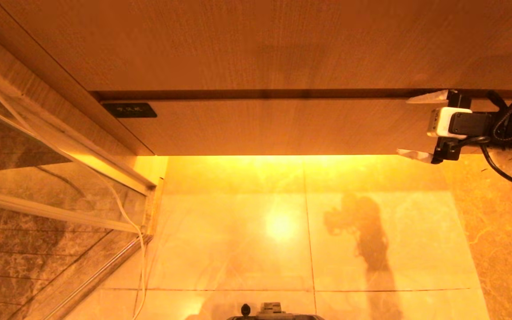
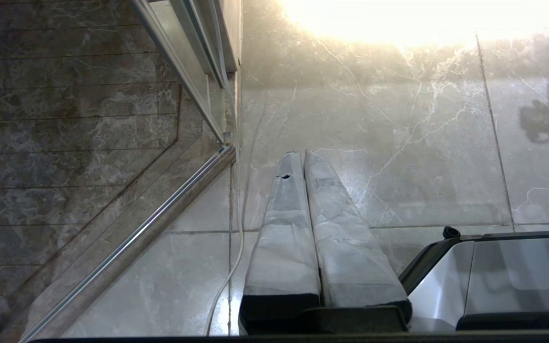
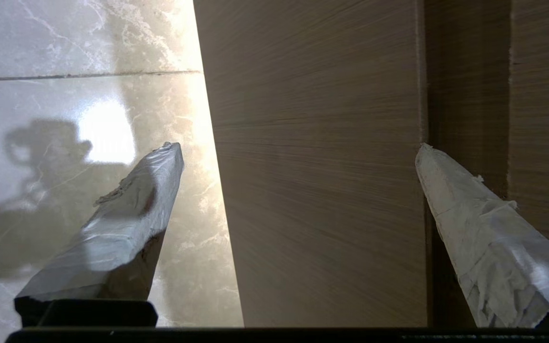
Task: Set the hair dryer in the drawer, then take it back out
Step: Pull open the drawer
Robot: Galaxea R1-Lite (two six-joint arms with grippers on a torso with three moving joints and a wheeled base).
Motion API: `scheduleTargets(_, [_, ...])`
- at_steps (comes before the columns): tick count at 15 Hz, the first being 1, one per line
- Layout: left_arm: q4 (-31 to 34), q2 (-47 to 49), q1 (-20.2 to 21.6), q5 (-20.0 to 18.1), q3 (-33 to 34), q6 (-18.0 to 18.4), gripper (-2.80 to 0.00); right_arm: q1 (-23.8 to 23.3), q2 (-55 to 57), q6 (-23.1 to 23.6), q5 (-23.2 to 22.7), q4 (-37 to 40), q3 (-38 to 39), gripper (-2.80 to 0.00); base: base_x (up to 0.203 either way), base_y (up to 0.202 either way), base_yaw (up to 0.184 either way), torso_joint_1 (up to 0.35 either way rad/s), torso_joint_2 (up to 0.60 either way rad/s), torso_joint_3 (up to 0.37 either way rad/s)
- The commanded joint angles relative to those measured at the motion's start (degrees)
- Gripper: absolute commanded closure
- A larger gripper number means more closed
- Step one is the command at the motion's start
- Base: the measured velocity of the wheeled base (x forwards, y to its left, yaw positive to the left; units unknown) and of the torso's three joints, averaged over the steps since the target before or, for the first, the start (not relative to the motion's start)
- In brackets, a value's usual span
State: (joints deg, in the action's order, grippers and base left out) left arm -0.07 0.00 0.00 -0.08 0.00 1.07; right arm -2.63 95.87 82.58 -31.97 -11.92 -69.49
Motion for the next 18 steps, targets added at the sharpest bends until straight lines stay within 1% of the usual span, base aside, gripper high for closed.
scheduleTargets(1, [0.0, 0.0, 0.0, 0.0, 0.1, 0.0, 0.0, 0.0, 0.5, 0.4, -0.2, -0.1, 0.0, -2.8, 0.0, 0.0, 0.0, 0.0, 0.0, 0.0])
scheduleTargets(4, [0.0, 0.0, 0.0, 0.0, 0.1, 0.0, 0.0, 0.0, 0.7, -0.1, -0.2, -1.5, -1.2, -2.8, 0.0, 0.0, 0.0, 0.0, 0.0, 0.0])
scheduleTargets(8, [0.0, 0.0, 0.0, 0.0, 0.1, 0.0, 0.0, -0.2, 0.3, 0.4, -0.1, -1.9, -1.3, -2.8, 0.0, 0.0, 0.0, 0.0, 0.0, 0.0])
scheduleTargets(11, [0.0, 0.0, 0.0, 0.0, 0.1, 0.1, 0.0, -0.1, 0.0, 0.5, 0.6, -2.0, -1.2, -2.8, 0.0, 0.0, 0.0, 0.0, 0.0, 0.0])
scheduleTargets(15, [0.0, 0.0, 0.0, 0.0, 0.1, 0.1, 0.0, 0.1, 1.1, 0.8, 2.4, -4.2, -1.4, -2.8, 0.0, 0.0, 0.0, 0.0, 0.0, 0.0])
scheduleTargets(18, [0.0, 0.0, 0.0, 0.0, 0.1, 0.1, 0.0, 0.1, 1.9, 0.9, 2.7, -4.2, -1.6, -2.8, 0.0, 0.0, 0.0, 0.0, 0.0, 0.0])
